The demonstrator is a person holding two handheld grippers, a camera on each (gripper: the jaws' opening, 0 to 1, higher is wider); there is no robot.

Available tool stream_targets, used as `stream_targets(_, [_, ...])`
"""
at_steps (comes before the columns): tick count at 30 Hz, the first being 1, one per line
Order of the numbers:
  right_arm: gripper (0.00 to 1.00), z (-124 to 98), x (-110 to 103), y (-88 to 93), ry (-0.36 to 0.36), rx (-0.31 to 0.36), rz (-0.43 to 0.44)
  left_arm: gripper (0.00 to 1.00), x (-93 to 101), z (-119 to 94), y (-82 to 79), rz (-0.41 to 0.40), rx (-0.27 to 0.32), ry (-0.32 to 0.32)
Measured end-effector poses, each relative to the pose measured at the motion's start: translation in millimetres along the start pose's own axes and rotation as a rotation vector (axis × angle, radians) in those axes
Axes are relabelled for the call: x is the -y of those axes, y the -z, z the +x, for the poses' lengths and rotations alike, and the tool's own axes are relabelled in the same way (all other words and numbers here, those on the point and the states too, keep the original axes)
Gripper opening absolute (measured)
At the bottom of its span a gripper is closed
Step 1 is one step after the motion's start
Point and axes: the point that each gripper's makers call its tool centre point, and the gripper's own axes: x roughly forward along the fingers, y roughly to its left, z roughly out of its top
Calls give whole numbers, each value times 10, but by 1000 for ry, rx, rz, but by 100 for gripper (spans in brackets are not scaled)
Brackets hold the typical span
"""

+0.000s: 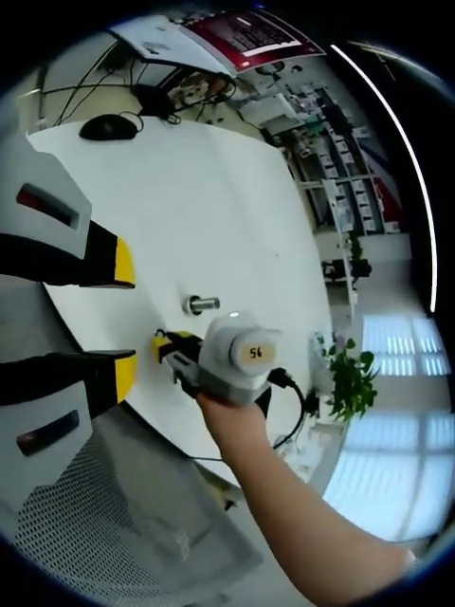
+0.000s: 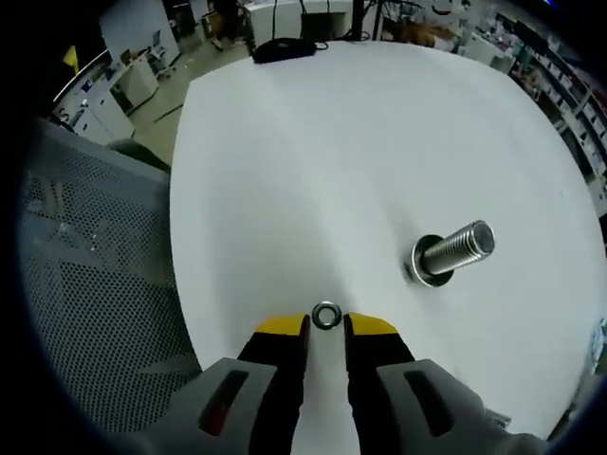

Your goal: Place the washer onto the threaded stud by aligning its center hole with the stud, sliding it down to the base, and recovering from edge contact or off-axis alignment until the washer reaches the visible bottom stop.

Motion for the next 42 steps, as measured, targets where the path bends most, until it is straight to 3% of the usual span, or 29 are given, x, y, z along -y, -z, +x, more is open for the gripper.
stream_targets(6, [16, 19, -14, -34, -14, -58, -82, 23, 11, 6, -7, 7, 1, 7])
stream_targets(20, [15, 42, -41, -53, 2, -218, -159, 23, 36, 13, 9, 19, -10, 20])
stream_targets(25, [14, 30, -22, -38, 6, -191, -158, 23, 45, 16, 8, 17, -10, 26])
stream_targets(34, [13, 20, -8, -42, 11, -89, -65, 23, 39, 3, -18, 10, 4, 27])
stream_targets(42, [13, -123, -19, 1, 3, -24, 83, 23, 57, -12, -60, 3, 30, 38])
